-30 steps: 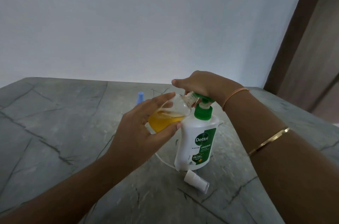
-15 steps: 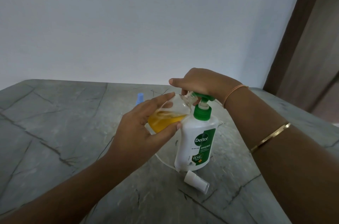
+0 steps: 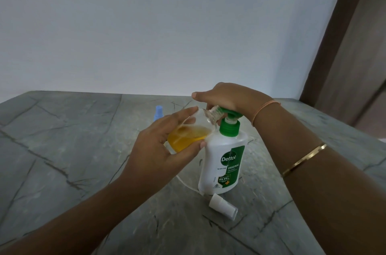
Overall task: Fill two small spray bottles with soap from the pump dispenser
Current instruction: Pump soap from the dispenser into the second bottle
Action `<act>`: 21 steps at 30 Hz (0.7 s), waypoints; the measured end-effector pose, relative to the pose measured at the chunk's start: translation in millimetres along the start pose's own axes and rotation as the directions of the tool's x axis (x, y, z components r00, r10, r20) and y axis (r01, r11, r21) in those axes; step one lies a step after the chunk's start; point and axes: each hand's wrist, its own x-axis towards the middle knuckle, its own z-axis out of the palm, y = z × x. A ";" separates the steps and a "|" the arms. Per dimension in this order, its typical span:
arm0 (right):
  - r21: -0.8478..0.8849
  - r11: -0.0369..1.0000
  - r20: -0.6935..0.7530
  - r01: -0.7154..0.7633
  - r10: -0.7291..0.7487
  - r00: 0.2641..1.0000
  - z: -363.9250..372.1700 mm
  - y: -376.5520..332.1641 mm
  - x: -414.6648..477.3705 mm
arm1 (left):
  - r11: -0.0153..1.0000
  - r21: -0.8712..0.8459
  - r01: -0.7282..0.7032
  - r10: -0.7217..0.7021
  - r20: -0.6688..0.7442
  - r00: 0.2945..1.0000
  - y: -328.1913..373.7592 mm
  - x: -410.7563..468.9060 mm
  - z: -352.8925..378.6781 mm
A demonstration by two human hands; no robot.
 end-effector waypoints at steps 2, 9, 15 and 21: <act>-0.011 0.999 -0.035 0.031 -0.031 0.999 -0.8 0.1 1.6 | 1.000 -0.011 -0.004 0.004 -0.008 1.000 0.7 0.0 0.2; 0.002 1.000 -0.033 0.020 -0.020 0.999 -3.4 -0.5 3.7 | 1.000 -0.003 0.000 0.000 -0.016 1.000 1.5 2.1 1.0; 0.003 0.999 0.031 -0.047 0.047 0.998 -1.1 1.6 4.0 | 1.000 -0.003 0.003 -0.003 -0.016 1.000 2.1 1.9 1.3; 0.011 1.000 0.013 -0.021 0.021 1.000 -0.5 1.6 0.9 | 1.000 0.001 0.029 -0.029 -0.020 0.999 2.0 1.0 2.9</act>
